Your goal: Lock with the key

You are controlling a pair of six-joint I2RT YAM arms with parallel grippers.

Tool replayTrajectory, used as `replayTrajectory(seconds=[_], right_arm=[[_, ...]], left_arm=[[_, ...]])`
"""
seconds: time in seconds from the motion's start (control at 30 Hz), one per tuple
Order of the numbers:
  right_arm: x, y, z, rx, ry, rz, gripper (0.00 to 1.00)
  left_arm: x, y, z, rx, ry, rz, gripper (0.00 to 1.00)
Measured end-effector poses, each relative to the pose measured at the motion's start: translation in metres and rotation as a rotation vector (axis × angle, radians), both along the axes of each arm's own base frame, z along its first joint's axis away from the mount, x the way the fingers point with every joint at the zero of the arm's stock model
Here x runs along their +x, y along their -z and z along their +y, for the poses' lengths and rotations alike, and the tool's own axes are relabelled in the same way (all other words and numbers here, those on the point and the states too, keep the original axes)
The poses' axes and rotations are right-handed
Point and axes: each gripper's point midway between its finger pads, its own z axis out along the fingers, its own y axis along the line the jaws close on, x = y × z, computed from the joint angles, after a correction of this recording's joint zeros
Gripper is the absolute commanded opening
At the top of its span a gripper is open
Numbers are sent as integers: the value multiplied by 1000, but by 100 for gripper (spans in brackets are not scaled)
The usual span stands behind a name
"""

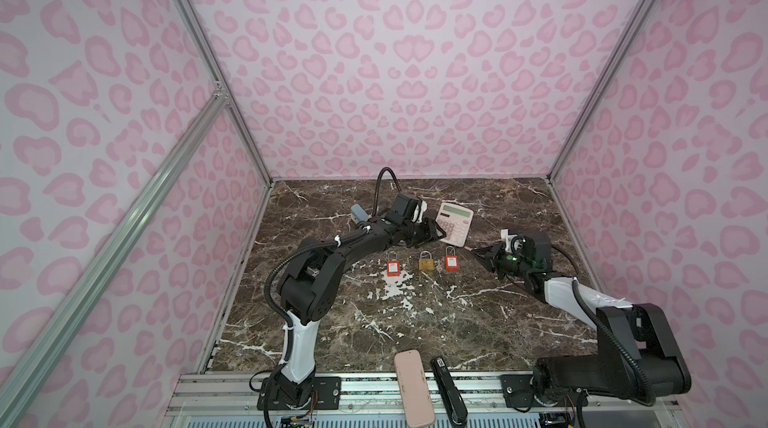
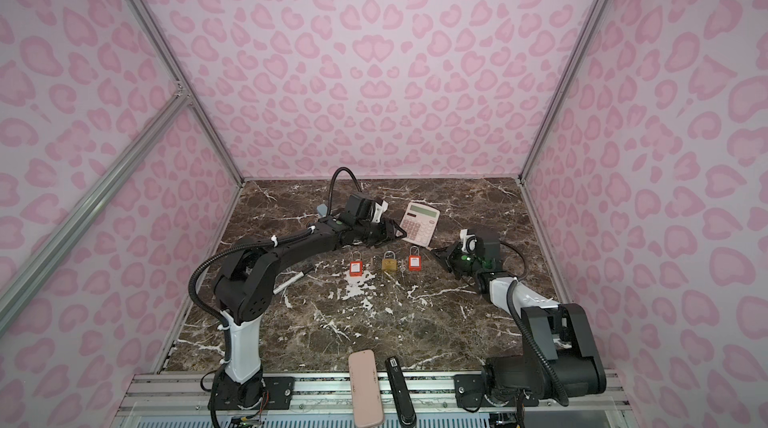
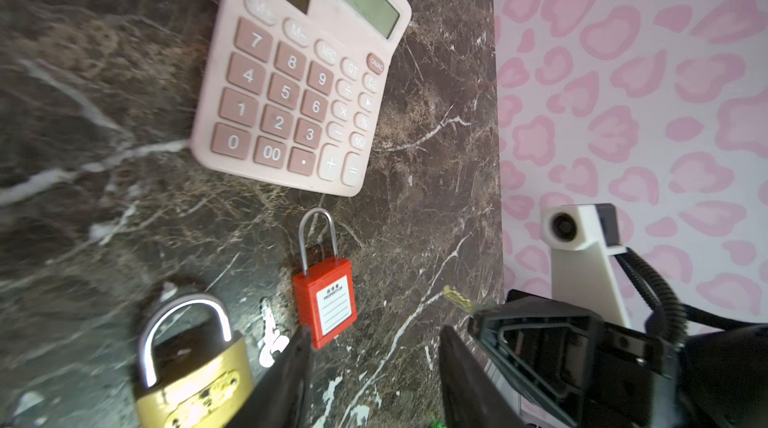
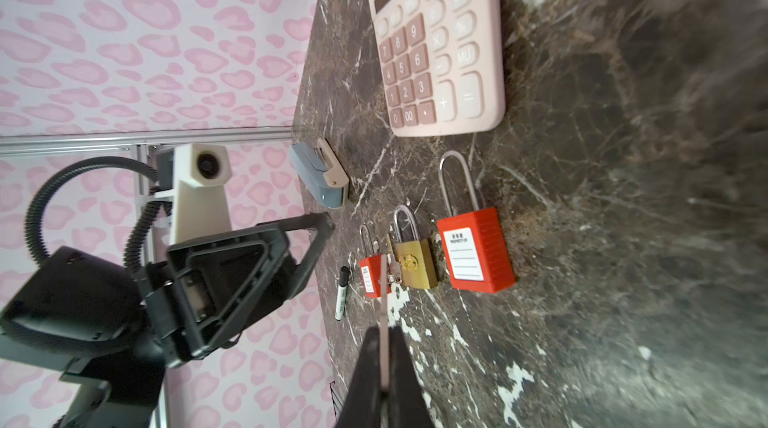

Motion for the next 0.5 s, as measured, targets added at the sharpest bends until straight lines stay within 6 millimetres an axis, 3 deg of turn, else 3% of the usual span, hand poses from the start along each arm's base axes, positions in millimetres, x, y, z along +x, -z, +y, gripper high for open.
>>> replayTrajectory(seconds=[0.17, 0.5], right_arm=[[-2, 29, 1, -37, 46, 50, 0], [4, 56, -6, -81, 109, 75, 0]], left_arm=[[-6, -10, 18, -3, -24, -16, 52], [-15, -7, 39, 17, -55, -3, 52]])
